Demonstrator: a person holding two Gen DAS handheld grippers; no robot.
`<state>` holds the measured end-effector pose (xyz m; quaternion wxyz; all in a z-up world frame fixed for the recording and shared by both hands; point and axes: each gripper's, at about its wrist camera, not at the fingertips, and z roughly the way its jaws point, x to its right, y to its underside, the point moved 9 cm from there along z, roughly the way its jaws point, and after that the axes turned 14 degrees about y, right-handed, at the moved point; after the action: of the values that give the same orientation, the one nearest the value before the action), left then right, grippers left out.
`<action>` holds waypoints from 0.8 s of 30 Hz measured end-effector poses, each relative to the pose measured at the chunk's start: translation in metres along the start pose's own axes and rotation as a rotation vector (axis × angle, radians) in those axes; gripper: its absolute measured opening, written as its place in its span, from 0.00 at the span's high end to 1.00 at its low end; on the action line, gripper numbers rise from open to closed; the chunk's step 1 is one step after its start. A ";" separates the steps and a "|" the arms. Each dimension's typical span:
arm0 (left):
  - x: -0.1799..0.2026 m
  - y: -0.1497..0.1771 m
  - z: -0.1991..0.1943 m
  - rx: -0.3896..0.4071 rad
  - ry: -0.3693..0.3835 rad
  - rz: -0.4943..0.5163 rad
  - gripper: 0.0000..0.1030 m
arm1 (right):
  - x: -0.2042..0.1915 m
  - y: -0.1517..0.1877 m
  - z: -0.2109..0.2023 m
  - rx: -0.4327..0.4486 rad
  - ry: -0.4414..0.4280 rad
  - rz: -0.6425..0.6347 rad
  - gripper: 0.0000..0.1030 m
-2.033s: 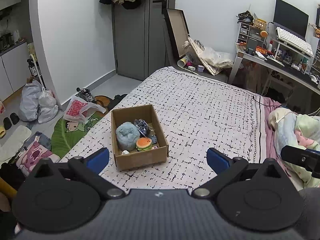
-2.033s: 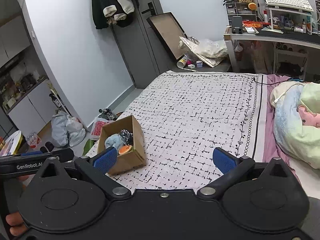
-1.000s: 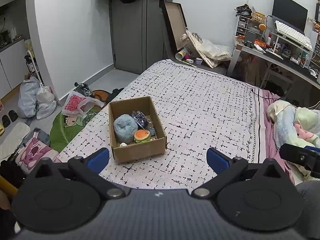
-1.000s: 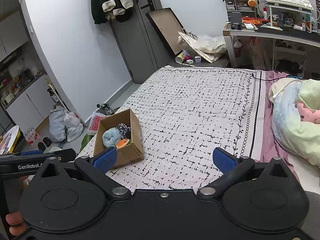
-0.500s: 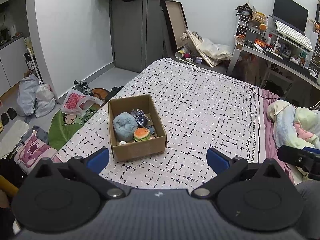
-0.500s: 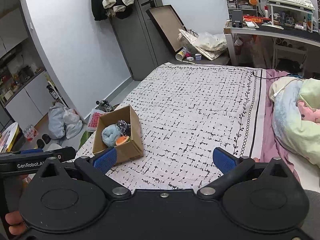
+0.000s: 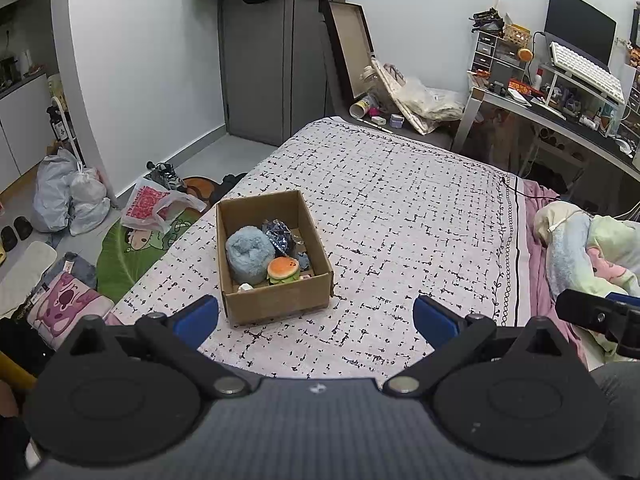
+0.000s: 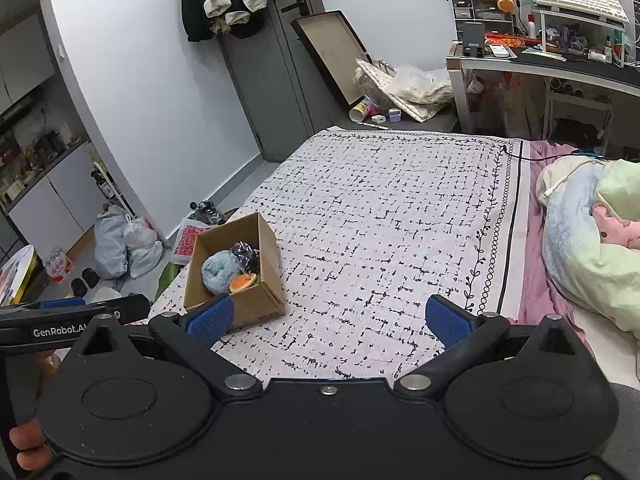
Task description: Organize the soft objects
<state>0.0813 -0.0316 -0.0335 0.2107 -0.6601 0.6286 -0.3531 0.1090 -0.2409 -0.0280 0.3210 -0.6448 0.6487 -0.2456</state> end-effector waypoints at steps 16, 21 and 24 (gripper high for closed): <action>-0.003 -0.002 0.001 0.004 0.011 -0.009 0.00 | 0.002 -0.002 0.000 -0.005 0.022 0.002 0.00; -0.001 0.000 0.001 0.005 0.015 -0.001 0.00 | 0.003 -0.001 -0.001 -0.003 0.019 0.008 0.00; 0.000 0.000 0.001 0.001 0.016 0.000 0.00 | 0.003 0.000 -0.001 -0.006 0.019 0.008 0.00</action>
<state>0.0821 -0.0318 -0.0347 0.2060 -0.6572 0.6299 -0.3590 0.1086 -0.2444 -0.0277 0.3137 -0.6408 0.6551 -0.2486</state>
